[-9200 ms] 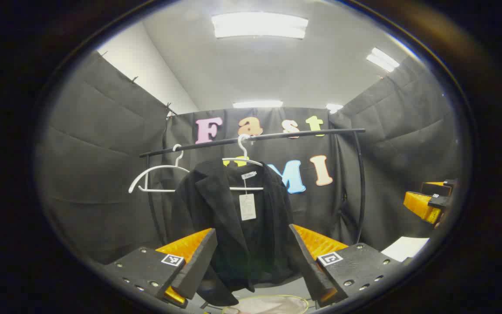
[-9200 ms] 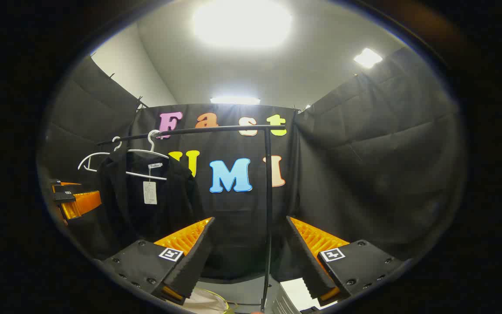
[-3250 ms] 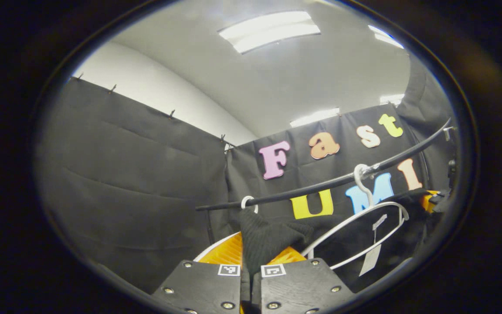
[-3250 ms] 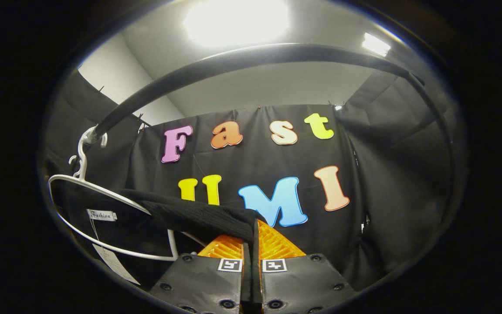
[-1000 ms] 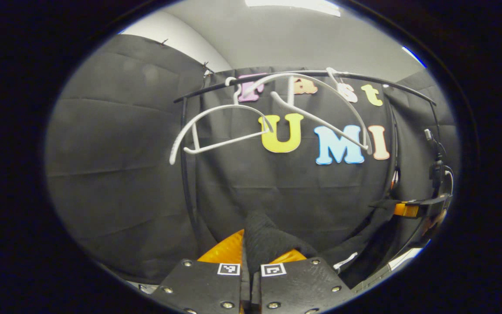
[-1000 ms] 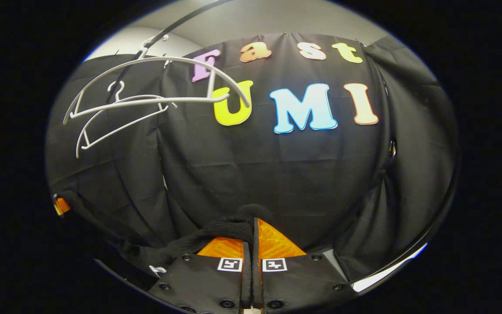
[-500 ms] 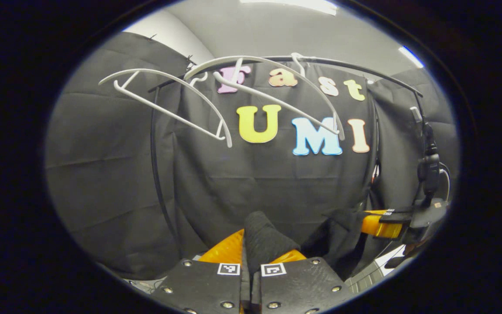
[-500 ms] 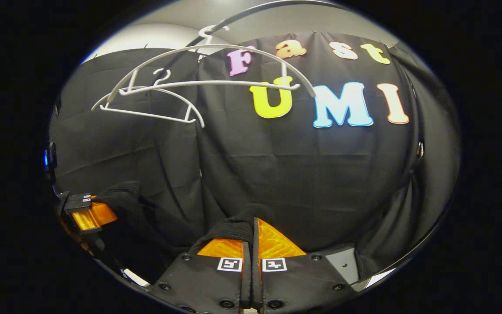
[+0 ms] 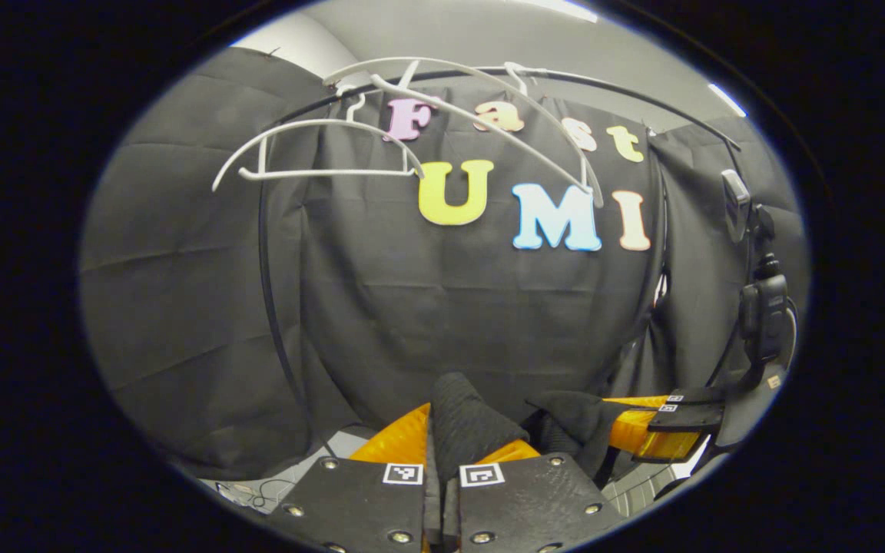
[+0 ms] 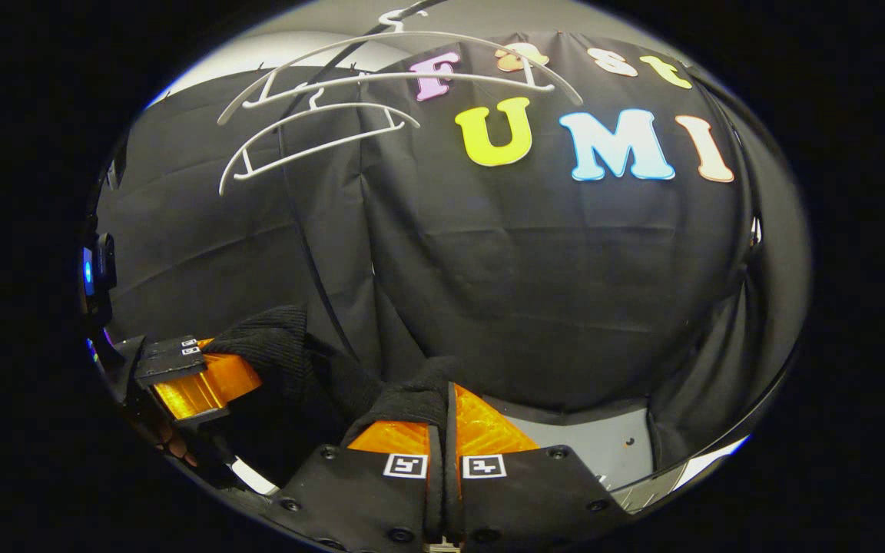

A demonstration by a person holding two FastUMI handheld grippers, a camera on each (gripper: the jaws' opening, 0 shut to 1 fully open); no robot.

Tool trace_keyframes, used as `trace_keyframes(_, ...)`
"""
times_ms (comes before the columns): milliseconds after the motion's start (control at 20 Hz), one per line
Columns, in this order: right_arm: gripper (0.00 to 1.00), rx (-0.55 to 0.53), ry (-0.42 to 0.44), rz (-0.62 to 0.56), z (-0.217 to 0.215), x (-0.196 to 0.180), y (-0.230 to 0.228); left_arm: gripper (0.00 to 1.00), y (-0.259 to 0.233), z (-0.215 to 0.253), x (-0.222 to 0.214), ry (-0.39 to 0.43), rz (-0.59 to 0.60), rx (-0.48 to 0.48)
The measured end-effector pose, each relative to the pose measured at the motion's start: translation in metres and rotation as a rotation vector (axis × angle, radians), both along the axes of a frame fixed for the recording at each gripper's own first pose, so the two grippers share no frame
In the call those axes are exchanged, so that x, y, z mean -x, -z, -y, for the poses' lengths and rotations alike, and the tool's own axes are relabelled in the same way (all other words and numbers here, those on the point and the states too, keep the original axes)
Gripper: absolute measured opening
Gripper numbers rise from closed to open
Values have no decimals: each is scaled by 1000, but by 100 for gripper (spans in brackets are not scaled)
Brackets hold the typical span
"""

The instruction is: Grasp the clothes on the hanger with both hands and then place them into the laundry hamper below.

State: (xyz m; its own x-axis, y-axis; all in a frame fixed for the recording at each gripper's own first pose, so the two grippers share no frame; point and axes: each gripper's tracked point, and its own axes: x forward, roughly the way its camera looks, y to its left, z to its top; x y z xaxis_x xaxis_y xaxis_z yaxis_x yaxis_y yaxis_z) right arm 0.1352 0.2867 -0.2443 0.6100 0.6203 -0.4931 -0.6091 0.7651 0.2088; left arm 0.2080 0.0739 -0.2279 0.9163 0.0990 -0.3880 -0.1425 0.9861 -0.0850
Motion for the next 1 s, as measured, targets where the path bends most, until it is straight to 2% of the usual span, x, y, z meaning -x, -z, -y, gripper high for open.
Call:
trace_keyframes(300, 3, 60, 16, -53, 8, 7, 50, 3, 69, 10, -3, 33, -90, -33)
trace_keyframes(500, 3, 117, 48, -104, 22, 4, 83, 2, 89, 10, 0, 0, -180, -56)
trace_keyframes(650, 3, 159, 59, -139, 33, 16, 103, 3, 118, 15, 2, -18, -246, -59)
trace_keyframes(850, 5, 206, 59, -180, 45, 30, 120, 3, 132, 15, 3, -48, -307, -64)
trace_keyframes(900, 9, 216, 62, -186, 49, 32, 119, 6, 133, 18, 5, -42, -322, -55)
trace_keyframes(950, 9, 218, 57, -197, 51, 37, 120, 7, 133, 17, 7, -38, -338, -52)
trace_keyframes(1000, 13, 225, 52, -207, 53, 41, 121, 4, 132, 17, 7, -32, -347, -54)
